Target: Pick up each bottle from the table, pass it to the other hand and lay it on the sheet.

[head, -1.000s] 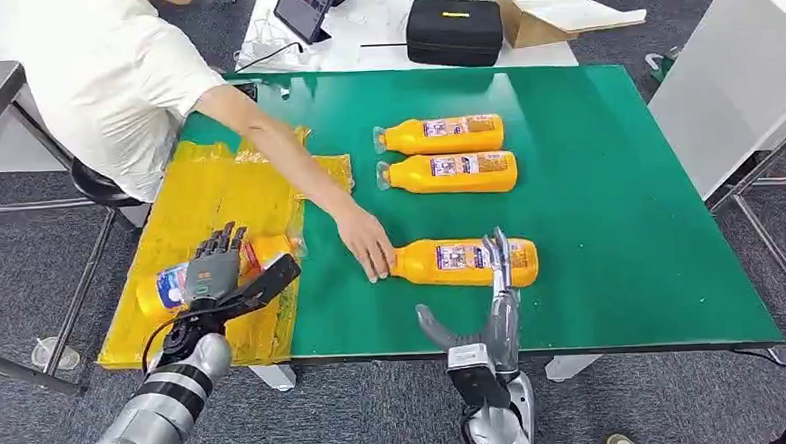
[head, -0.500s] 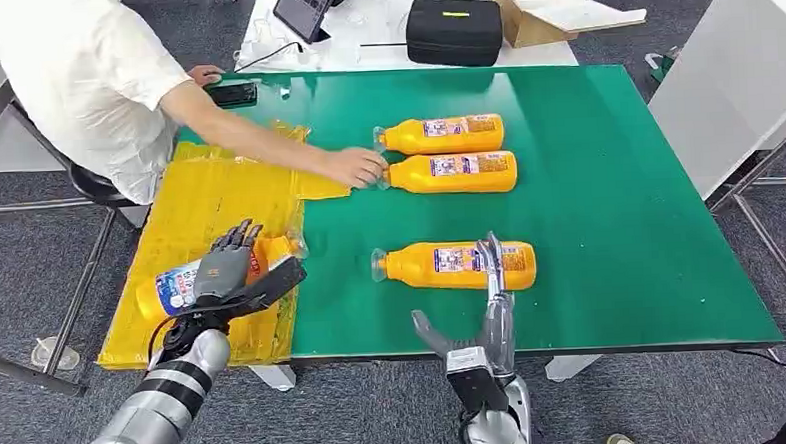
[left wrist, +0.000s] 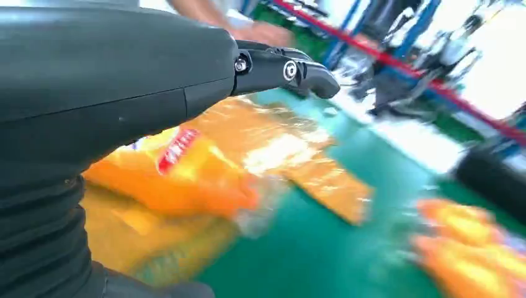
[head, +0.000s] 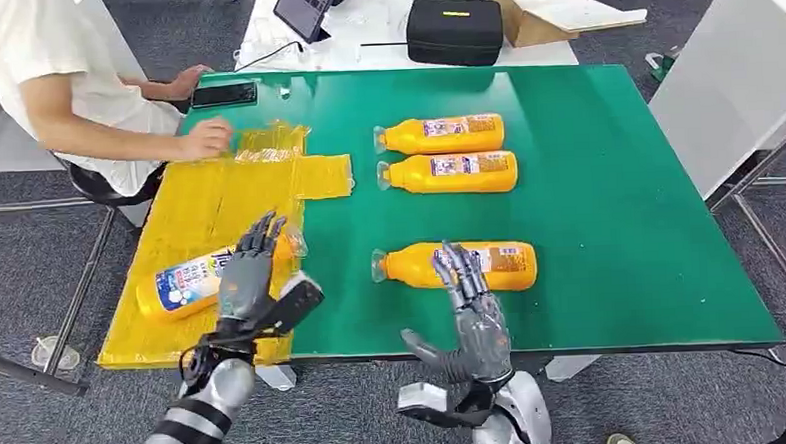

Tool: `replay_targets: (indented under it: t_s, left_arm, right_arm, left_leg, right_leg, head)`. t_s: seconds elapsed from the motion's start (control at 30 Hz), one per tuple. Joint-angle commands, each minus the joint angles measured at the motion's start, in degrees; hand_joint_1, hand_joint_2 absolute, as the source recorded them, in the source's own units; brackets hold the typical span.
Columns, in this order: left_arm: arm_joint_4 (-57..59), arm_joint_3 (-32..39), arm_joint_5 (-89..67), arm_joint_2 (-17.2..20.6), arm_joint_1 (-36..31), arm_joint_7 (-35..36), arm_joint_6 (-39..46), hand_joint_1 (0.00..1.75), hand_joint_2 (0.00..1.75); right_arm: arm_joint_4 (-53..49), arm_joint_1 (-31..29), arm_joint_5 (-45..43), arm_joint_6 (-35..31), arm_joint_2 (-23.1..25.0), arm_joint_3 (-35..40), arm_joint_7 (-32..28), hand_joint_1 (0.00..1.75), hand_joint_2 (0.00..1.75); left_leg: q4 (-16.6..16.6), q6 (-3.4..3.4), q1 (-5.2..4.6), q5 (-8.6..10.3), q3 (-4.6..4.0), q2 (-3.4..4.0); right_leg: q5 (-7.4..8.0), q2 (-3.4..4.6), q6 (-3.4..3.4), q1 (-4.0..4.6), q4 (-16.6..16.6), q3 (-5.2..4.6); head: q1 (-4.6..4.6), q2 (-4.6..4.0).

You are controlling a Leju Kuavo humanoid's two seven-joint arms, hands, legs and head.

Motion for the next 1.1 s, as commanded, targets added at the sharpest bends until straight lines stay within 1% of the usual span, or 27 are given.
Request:
replay_targets:
  t_s: [0.03,0.07,0.13,0.17,0.23,0.27,0.3,0.33,0.37,0.43,0.47,0.5,0.53,0.57,0.63,0.83,0.87,0.9,0.93,0.97,1.0,1.07,1.1]
  left_arm:
    - [-11.3,-9.4,0.7,1.2,5.7,0.2,0.8,0.00,1.75]
    - [-11.1,-10.3,1.8,1.1,5.9,-1.6,1.1,0.00,1.75]
    - [-11.9,-12.2,1.4,0.7,7.1,-2.4,3.2,0.00,1.75]
    - [-11.6,-14.2,-0.2,0.9,7.1,-2.5,4.5,0.00,1.75]
    - [-11.8,-15.5,1.9,0.7,7.0,-2.8,4.6,0.00,1.75]
    - [-12.2,-16.1,2.4,0.7,6.9,-3.2,4.9,0.00,1.75]
    - [-13.0,-16.3,2.9,0.7,7.0,-3.8,5.6,0.00,1.75]
    - [-14.3,-16.4,4.3,0.6,7.3,-4.5,5.8,0.00,1.75]
    - [-15.3,-16.7,5.7,0.7,7.5,-4.7,5.2,0.00,1.75]
    - [-16.9,-17.1,8.0,0.8,7.8,-4.9,4.2,0.00,1.75]
    - [-17.0,-17.4,8.3,0.7,7.8,-5.1,4.4,0.00,1.75]
    - [-16.7,-17.7,8.8,0.6,7.5,-5.1,4.5,0.00,1.75]
    - [-16.3,-17.8,9.1,0.5,7.3,-5.2,4.6,0.00,1.75]
    - [-15.6,-18.1,9.9,0.4,6.7,-5.8,4.8,0.00,1.75]
    - [-14.8,-18.3,10.5,0.2,6.2,-6.2,4.7,0.00,1.75]
    - [-14.5,-18.4,10.7,0.1,6.1,-6.4,4.7,0.00,1.75]
    - [-14.3,-18.4,10.8,0.0,5.9,-6.4,4.6,0.00,1.75]
    - [-14.1,-18.5,11.1,-0.1,5.9,-6.6,4.6,0.00,1.75]
    - [-13.3,-18.7,11.5,-0.4,5.4,-7.0,4.8,0.00,1.75]
    - [-13.2,-18.7,11.5,-0.4,5.4,-7.0,4.9,0.00,1.75]
    - [-13.1,-18.7,11.7,-0.4,5.4,-7.0,5.1,0.00,1.75]
    - [-13.1,-18.7,11.7,-0.4,5.4,-7.0,5.2,0.00,1.75]
    - [-13.0,-18.8,11.8,-0.4,5.3,-6.9,5.4,0.00,1.75]
  right_arm:
    - [6.6,-3.2,3.2,0.0,1.2,-12.1,0.0,0.00,1.75]
    - [8.9,-4.3,9.6,0.0,0.6,-13.2,3.5,0.00,1.75]
    - [11.8,-6.6,14.2,0.0,-1.5,-14.0,7.7,0.00,1.75]
    - [13.6,-8.3,19.3,0.0,-3.6,-13.7,11.5,0.00,1.75]
    - [20.6,-12.4,20.7,0.0,-6.9,-11.1,15.3,0.00,1.75]
    - [22.3,-13.7,20.9,0.0,-8.0,-10.5,16.5,0.00,1.75]
    - [24.8,-15.5,21.1,0.0,-8.9,-9.5,17.5,0.00,1.75]
    - [26.1,-17.0,20.7,0.0,-9.3,-8.5,17.6,0.00,1.75]
    - [27.5,-18.3,20.0,0.0,-9.4,-7.5,18.1,0.00,1.75]
    - [30.2,-20.7,19.9,0.3,-9.9,-4.1,21.8,0.00,1.75]
    - [31.2,-21.7,19.4,2.2,-10.4,-2.6,23.4,0.00,1.75]
    - [32.8,-23.1,18.9,4.5,-10.9,-1.2,25.2,0.00,1.75]
    - [34.5,-24.3,18.4,6.5,-11.4,0.0,26.1,0.00,1.75]
    - [37.1,-26.2,16.2,7.4,-11.9,1.1,26.4,0.00,1.75]
    - [39.9,-28.0,14.6,7.8,-12.2,1.2,25.7,0.00,1.75]
    - [40.7,-28.5,14.2,7.5,-12.2,1.4,25.4,0.00,1.75]
    - [41.3,-28.9,14.1,7.7,-12.3,1.5,25.4,0.00,1.75]
    - [42.0,-29.4,13.7,8.3,-12.1,1.5,25.2,0.00,1.75]
    - [44.6,-30.2,13.2,10.6,-11.2,2.3,25.4,0.00,1.75]
    - [44.8,-30.2,13.1,10.8,-11.2,2.3,25.5,0.00,1.75]
    - [45.6,-30.7,13.9,12.1,-11.4,3.3,26.8,0.00,1.75]
    - [46.1,-31.0,14.1,13.4,-11.6,3.6,27.5,0.00,1.75]
    - [47.2,-32.2,14.9,18.5,-12.1,5.2,30.7,0.00,1.75]
  left_leg:
    - [0.0,0.08,-0.06,-0.08,0.21,0.00]
    - [0.0,0.06,-0.02,-0.07,0.14,0.03]
    - [0.0,0.05,-0.03,-0.07,0.18,0.11]
    - [-0.1,0.03,-0.04,-0.07,0.15,0.07]
    - [-0.1,0.09,-0.08,-0.11,0.40,0.08]
    - [-0.1,0.06,-0.03,-0.07,0.27,0.11]
    - [-0.1,0.10,-0.04,-0.10,0.37,0.17]
    - [0.0,0.06,-0.01,-0.03,0.15,0.12]
    - [0.0,0.15,-0.05,-0.09,0.33,0.23]
    - [0.0,0.08,-0.02,-0.03,0.09,0.23]
    - [0.0,0.15,-0.07,-0.16,0.37,0.38]
    - [0.0,0.08,-0.03,-0.04,0.14,0.24]
    - [0.0,0.11,-0.06,-0.11,0.29,0.29]
    - [0.0,0.08,-0.07,-0.07,0.24,0.24]
    - [0.0,0.09,-0.07,-0.05,0.25,0.18]
    - [0.0,0.10,-0.09,-0.06,0.30,0.14]
    - [0.0,0.08,-0.07,-0.01,0.15,0.08]
    - [0.0,0.09,-0.08,-0.03,0.20,0.10]
    - [0.0,0.09,-0.07,-0.05,0.26,0.15]
    - [0.0,0.07,-0.06,0.00,0.11,0.12]
    - [0.0,0.11,-0.07,-0.06,0.28,0.08]
    - [0.0,0.07,-0.03,-0.01,0.16,0.04]
    - [0.0,0.09,-0.07,-0.06,0.28,0.05]
  right_leg:
    - [-0.09,-0.07,-0.05,-0.03,0.0,0.23]
    - [-0.06,-0.03,-0.05,0.01,0.0,0.18]
    - [-0.04,0.04,-0.07,0.00,0.0,0.18]
    - [-0.01,0.01,-0.05,0.00,-0.1,0.15]
    - [-0.05,-0.02,-0.07,-0.02,-0.1,0.38]
    - [0.00,0.03,-0.04,0.01,-0.1,0.25]
    - [-0.01,0.06,-0.04,0.02,-0.1,0.35]
    - [0.03,0.05,-0.01,0.03,-0.1,0.13]
    - [0.01,0.11,-0.02,0.01,-0.1,0.30]
    - [0.05,0.16,-0.01,0.01,0.0,0.07]
    - [-0.04,0.24,-0.04,-0.02,0.0,0.32]
    - [0.05,0.15,-0.02,-0.02,0.0,0.12]
    - [0.00,0.17,-0.06,-0.02,0.0,0.26]
    - [0.01,0.14,-0.05,-0.03,0.0,0.21]
    - [0.01,0.07,-0.05,-0.03,0.0,0.22]
    - [-0.02,0.02,-0.06,-0.03,0.0,0.29]
    - [0.03,0.01,-0.02,-0.03,0.0,0.15]
    - [0.01,0.02,-0.03,-0.03,0.0,0.20]
    - [0.00,0.06,-0.04,-0.02,0.0,0.24]
    - [0.04,0.05,-0.01,-0.02,0.0,0.10]
    - [-0.03,-0.03,-0.04,-0.02,0.0,0.28]
    - [0.00,-0.03,-0.02,0.00,0.0,0.17]
    - [-0.05,-0.05,-0.05,-0.02,0.0,0.27]
  head:
    - [0.02,0.00]
    - [0.02,0.00]
    - [0.00,0.00]
    - [0.00,0.00]
    - [-0.02,0.00]
    - [-0.02,0.02]
    - [-0.02,0.00]
    - [-0.02,0.00]
    - [0.00,0.00]
    - [0.00,0.00]
    - [0.00,0.00]
    - [0.00,0.00]
    - [0.00,0.00]
    - [-0.02,0.00]
    - [-0.02,0.00]
    - [0.00,0.00]
    - [0.00,0.00]
    - [0.00,0.00]
    - [-0.04,0.00]
    - [-0.04,0.00]
    - [-0.02,0.00]
    - [-0.02,0.00]
    - [-0.02,0.00]
